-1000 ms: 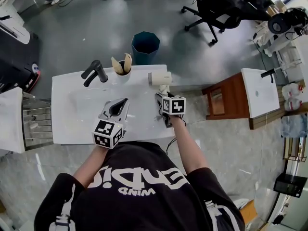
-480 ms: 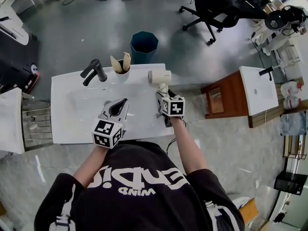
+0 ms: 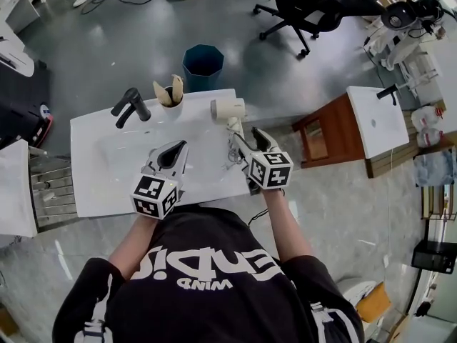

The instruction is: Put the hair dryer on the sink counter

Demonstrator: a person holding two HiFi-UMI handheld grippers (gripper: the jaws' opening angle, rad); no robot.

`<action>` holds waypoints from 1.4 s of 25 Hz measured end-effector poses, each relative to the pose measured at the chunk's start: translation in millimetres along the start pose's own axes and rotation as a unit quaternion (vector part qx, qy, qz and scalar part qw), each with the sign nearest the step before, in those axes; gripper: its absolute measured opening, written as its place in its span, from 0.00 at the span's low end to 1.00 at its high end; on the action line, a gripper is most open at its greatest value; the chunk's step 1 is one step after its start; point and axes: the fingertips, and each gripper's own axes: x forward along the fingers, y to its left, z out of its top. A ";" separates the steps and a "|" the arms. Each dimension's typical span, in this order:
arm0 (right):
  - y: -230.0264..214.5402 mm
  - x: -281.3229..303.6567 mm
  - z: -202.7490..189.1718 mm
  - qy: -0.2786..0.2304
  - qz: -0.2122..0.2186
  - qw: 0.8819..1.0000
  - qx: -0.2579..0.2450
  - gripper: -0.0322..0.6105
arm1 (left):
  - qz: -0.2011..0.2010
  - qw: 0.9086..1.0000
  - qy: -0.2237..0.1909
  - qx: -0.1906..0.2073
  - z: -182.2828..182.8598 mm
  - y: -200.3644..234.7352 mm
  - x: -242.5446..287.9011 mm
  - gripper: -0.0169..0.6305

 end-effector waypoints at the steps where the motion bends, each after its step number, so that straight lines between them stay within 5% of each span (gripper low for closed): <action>1: 2.2 -10.3 4.2 -0.011 0.000 1.000 0.003 0.47 | -0.003 1.000 -0.003 0.000 2.8 -2.2 -0.5 0.04; 12: 13.7 -111.8 18.9 -0.136 -0.045 0.989 0.018 0.45 | -0.014 1.000 -0.018 0.001 16.3 -17.6 -6.0 0.04; 20: -1.6 -141.7 -0.1 -0.204 -0.118 0.972 0.018 0.21 | -0.001 1.000 -0.028 0.011 8.4 -14.8 -11.8 0.04; 35: -1.8 -126.5 -21.0 -0.189 -0.126 0.974 0.004 0.09 | 0.017 0.998 -0.053 0.021 -8.2 -0.7 -17.9 0.04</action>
